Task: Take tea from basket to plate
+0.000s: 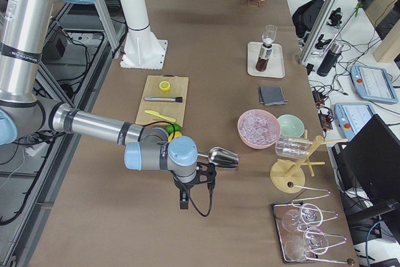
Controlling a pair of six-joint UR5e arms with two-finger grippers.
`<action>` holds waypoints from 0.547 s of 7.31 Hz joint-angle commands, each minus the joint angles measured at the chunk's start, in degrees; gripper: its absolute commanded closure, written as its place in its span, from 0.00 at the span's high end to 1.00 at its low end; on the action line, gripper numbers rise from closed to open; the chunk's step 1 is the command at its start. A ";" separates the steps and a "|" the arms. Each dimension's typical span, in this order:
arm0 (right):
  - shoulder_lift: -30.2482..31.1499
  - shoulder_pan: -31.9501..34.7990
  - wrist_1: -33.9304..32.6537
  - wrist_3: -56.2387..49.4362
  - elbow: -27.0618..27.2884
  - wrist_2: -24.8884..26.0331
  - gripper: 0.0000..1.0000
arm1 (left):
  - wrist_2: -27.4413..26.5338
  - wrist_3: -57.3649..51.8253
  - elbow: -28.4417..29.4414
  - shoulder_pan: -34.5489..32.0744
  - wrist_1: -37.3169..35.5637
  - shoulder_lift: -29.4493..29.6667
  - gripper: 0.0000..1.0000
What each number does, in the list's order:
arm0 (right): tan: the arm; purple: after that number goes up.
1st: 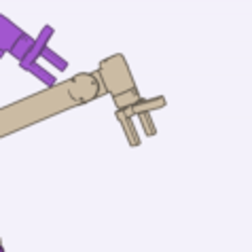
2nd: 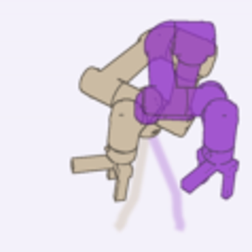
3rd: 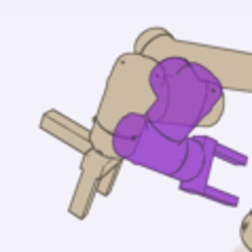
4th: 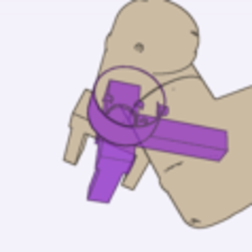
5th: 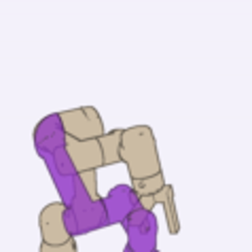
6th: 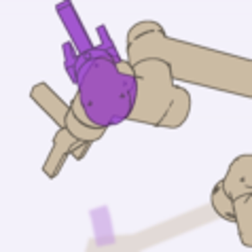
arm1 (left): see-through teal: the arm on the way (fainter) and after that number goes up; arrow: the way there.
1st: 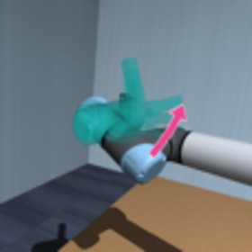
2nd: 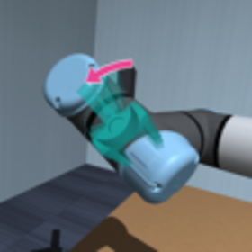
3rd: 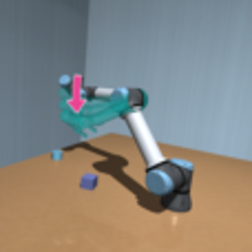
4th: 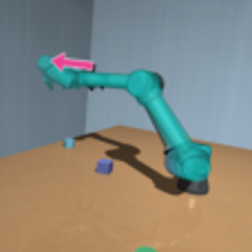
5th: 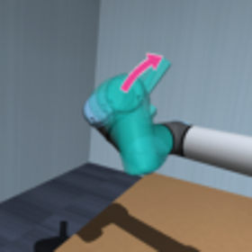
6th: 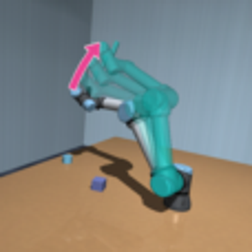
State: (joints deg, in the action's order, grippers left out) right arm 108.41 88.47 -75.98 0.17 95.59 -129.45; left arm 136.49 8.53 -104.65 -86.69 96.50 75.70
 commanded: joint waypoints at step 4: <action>-0.04 0.56 1.36 0.01 -1.45 0.43 1.00 | 0.00 0.00 -0.11 -0.06 0.09 -0.03 0.95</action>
State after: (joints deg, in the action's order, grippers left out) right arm 108.39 88.98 -74.98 0.24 94.66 -129.05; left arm 136.49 8.53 -104.59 -86.66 96.51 75.63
